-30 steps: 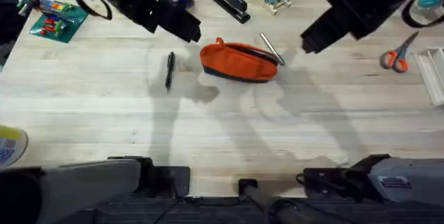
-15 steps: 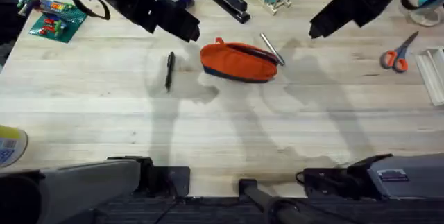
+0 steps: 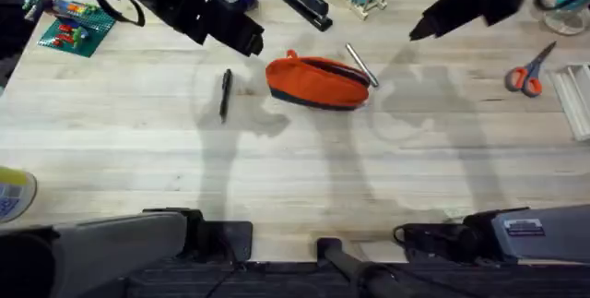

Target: Unzip the bag, pick up the pens from the table one at a time and place them inside, then zip the bag closed.

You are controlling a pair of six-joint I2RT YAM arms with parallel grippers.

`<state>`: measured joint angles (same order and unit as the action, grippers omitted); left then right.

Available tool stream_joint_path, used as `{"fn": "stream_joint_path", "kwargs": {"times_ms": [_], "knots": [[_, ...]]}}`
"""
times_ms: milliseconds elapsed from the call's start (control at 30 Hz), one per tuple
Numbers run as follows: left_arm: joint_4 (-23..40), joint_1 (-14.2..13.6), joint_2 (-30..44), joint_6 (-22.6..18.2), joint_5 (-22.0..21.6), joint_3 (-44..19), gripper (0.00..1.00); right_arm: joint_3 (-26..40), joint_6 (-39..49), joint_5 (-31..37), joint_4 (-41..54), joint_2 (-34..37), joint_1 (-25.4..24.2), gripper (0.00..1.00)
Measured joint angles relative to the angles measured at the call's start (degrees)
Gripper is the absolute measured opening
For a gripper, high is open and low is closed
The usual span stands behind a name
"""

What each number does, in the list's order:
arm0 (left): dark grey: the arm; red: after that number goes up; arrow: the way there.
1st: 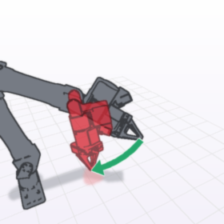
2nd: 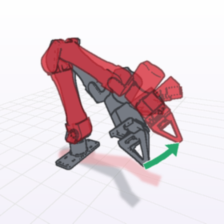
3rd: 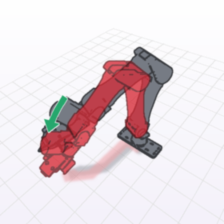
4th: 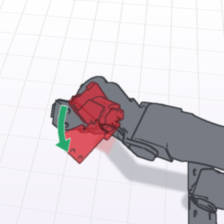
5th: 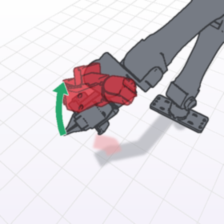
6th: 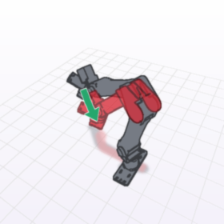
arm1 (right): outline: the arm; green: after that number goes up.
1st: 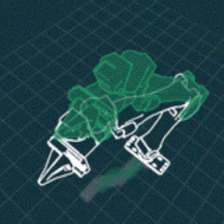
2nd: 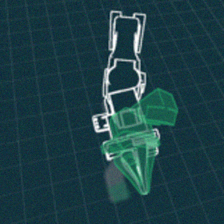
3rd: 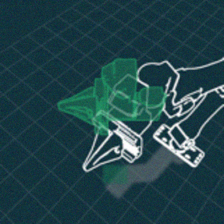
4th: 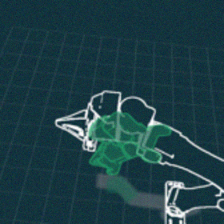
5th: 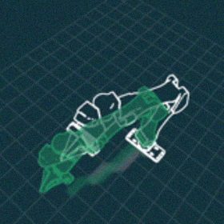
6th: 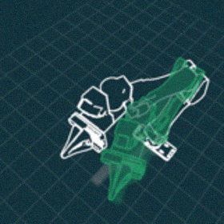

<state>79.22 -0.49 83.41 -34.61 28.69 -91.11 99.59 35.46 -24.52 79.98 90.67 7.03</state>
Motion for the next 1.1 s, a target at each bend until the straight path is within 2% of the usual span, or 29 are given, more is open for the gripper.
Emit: {"fn": "stream_joint_path", "kwargs": {"times_ms": [333,567,767,1100], "knots": [[0.0,0.0,0.0,0.2,-3.61,0.0,0.994,-14.35,0.85,-8.44,-13.59,0.37,0.0,0.033],[0.0,0.0,0.0,0.2,-4.98,0.0,0.995,-21.43,3.27,-10.7,-18.25,0.42,0.0,0.033],[-1.05,0.0,-0.01,0.2,-5.2,0.0,0.995,-25.28,5.16,-11.14,-23.63,0.71,0.0,0.032],[-1.27,0.0,0.0,0.2,-5.64,0.0,0.996,-25.99,8.82,-11.31,-27.17,5.32,0.79,0.03]]}}
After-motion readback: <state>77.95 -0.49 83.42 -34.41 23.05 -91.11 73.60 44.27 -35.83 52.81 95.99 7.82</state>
